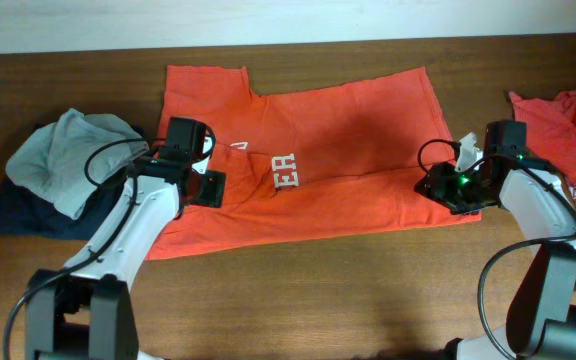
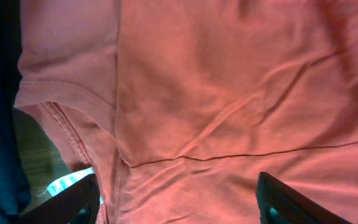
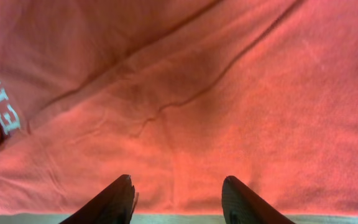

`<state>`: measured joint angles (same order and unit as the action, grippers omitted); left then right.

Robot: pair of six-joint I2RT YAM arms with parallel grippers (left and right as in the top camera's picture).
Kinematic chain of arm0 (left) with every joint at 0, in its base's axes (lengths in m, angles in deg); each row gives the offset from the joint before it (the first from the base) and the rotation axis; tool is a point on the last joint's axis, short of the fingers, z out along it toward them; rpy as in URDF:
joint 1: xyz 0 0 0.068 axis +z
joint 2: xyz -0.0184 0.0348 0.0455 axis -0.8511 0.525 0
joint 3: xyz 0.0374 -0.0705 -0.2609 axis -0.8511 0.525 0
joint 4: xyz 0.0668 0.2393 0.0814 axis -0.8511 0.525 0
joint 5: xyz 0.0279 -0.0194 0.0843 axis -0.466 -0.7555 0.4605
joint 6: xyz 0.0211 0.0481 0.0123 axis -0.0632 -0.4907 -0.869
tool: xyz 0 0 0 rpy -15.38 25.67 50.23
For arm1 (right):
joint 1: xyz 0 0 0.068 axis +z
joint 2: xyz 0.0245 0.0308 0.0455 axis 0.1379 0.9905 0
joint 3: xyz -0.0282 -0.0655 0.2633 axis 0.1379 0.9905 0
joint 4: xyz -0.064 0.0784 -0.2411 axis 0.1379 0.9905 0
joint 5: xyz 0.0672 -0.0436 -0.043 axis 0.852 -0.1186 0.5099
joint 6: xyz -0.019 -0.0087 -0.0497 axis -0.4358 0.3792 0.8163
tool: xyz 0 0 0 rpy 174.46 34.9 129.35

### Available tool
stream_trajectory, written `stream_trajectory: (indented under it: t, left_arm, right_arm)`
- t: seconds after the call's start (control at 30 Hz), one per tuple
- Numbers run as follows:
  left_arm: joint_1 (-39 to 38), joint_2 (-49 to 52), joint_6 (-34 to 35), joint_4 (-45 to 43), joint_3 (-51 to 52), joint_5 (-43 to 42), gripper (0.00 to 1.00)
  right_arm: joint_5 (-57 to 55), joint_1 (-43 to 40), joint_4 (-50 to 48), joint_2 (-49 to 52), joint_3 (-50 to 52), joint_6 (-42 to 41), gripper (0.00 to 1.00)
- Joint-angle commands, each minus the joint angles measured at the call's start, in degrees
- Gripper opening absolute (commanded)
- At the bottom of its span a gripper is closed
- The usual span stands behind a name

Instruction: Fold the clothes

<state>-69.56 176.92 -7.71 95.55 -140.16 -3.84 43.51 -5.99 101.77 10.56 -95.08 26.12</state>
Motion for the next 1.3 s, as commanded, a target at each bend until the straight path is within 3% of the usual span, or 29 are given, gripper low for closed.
stream_trajectory:
  t: [0.0, 0.07, 0.1, 0.13, 0.17, 0.27, 0.43, 0.53, 0.63, 0.67, 0.7, 0.73, 0.77, 0.8, 0.97, 1.07, 1.27]
  left_arm:
    - [0.26, -2.40, 1.95, 2.01, -1.81, -6.80, 0.80]
    - [0.26, -2.14, 4.74, 5.66, -1.77, -9.18, 0.79]
    - [0.26, -2.05, 5.35, 7.69, -1.73, -10.58, 0.79]
    - [0.26, -1.97, 5.88, 9.90, -1.68, -11.63, 0.79]
    - [0.26, -1.92, 6.80, 11.28, -1.64, -11.67, 0.79]
    - [0.20, -1.81, 9.68, 14.45, -0.39, -12.11, 0.87]
    - [0.28, -1.81, 15.72, 10.84, 6.71, -12.39, 0.87]
    - [0.33, -1.81, 16.68, 6.88, 9.35, -11.61, 0.87]
    - [0.33, -1.81, 17.38, 6.69, 10.45, -11.45, 0.86]
    - [0.33, -1.81, 17.38, 6.60, 10.47, -11.10, 0.79]
    - [0.33, -1.81, 17.38, 5.92, 10.47, -10.88, 0.68]
    - [0.33, -1.81, 17.38, 4.31, 10.47, -10.49, 0.46]
    - [0.39, -1.81, 17.38, 2.69, 10.47, -10.47, 0.10]
    - [0.44, -1.81, 17.38, 1.90, 10.47, -10.51, 0.01]
    - [0.52, -0.74, 17.33, -2.47, 10.51, -5.11, 0.01]
    - [0.52, 3.52, 18.60, -3.58, 10.71, -6.14, 0.01]
    - [0.59, 11.54, 25.09, -1.01, 10.71, -9.46, 0.01]
  right_arm:
    - [-4.09, -0.37, 2.64, -0.96, -0.96, -3.41, 0.51]
    - [-9.90, -0.48, 6.16, -0.94, -0.96, -5.31, 0.54]
    - [-13.38, -0.52, 7.91, -0.92, -0.96, -5.84, 0.59]
    - [-15.67, -0.83, 9.70, -0.85, -0.96, -5.81, 0.74]
    - [-15.80, -1.09, 10.51, -0.85, -0.94, -5.81, 0.77]
    - [-15.69, -1.84, 13.40, -0.79, -0.85, -5.84, 0.83]
    - [-15.91, -1.88, 9.55, -0.09, 0.57, -7.82, 0.85]
    - [-15.87, -1.88, 6.14, 0.37, 1.03, -10.84, 0.70]
    - [-14.60, -1.88, 5.77, 0.39, 1.03, -11.74, 0.41]
    - [-14.21, -1.88, 5.46, 0.37, 1.03, -11.67, 0.23]
    - [-14.23, -1.88, 5.05, 0.39, 1.03, -11.02, 0.11]
    - [-14.19, -1.88, 3.76, 0.39, 1.03, -9.57, 0.04]
    - [-14.16, -1.88, 3.39, 0.39, 1.03, -9.60, 0.04]
    - [-14.12, -1.88, 3.17, 0.39, 1.03, -9.60, 0.04]
    - [-14.12, -1.86, 0.04, 1.16, 1.09, -9.57, 0.04]
    - [-12.87, -1.86, -4.79, 4.35, 1.09, -9.55, 0.04]
    - [-12.76, -1.92, -4.68, 11.19, 2.19, -8.50, 0.04]
